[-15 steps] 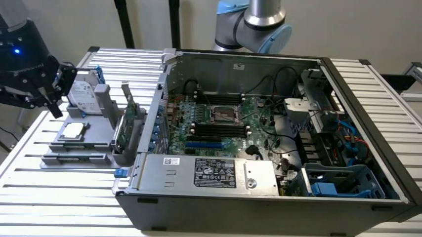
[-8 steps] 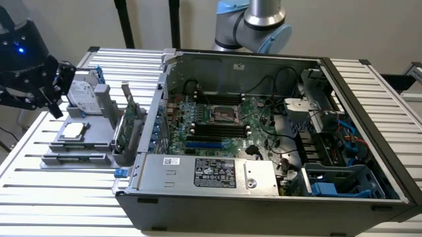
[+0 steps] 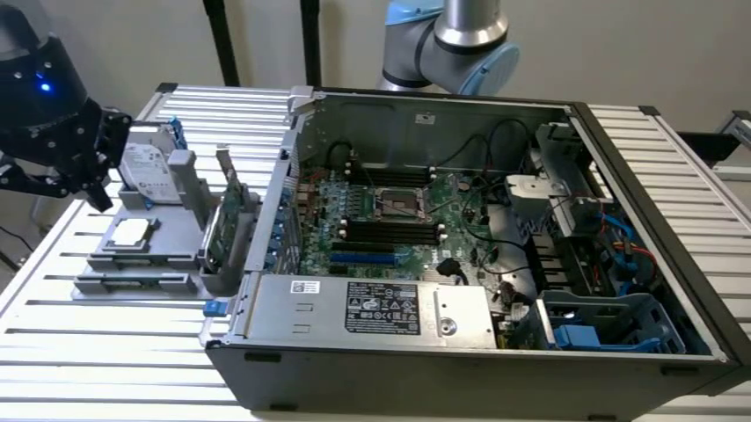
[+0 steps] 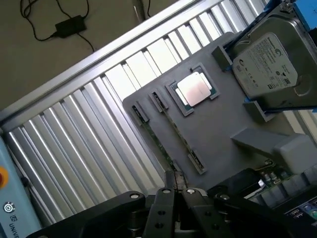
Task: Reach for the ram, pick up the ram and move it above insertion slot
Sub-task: 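Pick up the ram and move it above insertion slot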
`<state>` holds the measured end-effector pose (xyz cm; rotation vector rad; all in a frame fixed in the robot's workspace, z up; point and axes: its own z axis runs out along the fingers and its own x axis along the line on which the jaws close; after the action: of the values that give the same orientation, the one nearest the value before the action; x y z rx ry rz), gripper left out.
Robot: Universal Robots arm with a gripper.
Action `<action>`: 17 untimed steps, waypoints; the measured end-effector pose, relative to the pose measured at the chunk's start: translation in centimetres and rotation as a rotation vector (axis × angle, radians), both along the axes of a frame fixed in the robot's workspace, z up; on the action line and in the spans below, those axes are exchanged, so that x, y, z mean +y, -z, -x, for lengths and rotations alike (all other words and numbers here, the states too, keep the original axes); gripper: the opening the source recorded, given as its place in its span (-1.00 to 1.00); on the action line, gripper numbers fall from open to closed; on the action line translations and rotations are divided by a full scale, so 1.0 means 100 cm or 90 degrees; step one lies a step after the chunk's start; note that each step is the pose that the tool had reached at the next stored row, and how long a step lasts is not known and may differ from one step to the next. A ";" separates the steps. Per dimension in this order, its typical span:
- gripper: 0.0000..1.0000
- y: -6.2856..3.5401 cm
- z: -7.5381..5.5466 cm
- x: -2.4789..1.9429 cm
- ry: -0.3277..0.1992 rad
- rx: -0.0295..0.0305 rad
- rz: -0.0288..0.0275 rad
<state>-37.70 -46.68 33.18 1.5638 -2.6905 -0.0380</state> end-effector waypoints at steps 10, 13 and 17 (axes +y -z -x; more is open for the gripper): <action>-0.79 0.0009 0.000 0.0000 -0.117 -0.0022 0.0001; -0.79 0.0014 0.000 0.0000 -0.151 -0.0030 0.0001; -0.79 0.0028 0.000 0.0000 -0.197 -0.0040 0.0000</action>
<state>-37.70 -46.68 32.90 1.9612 -2.4189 -0.0255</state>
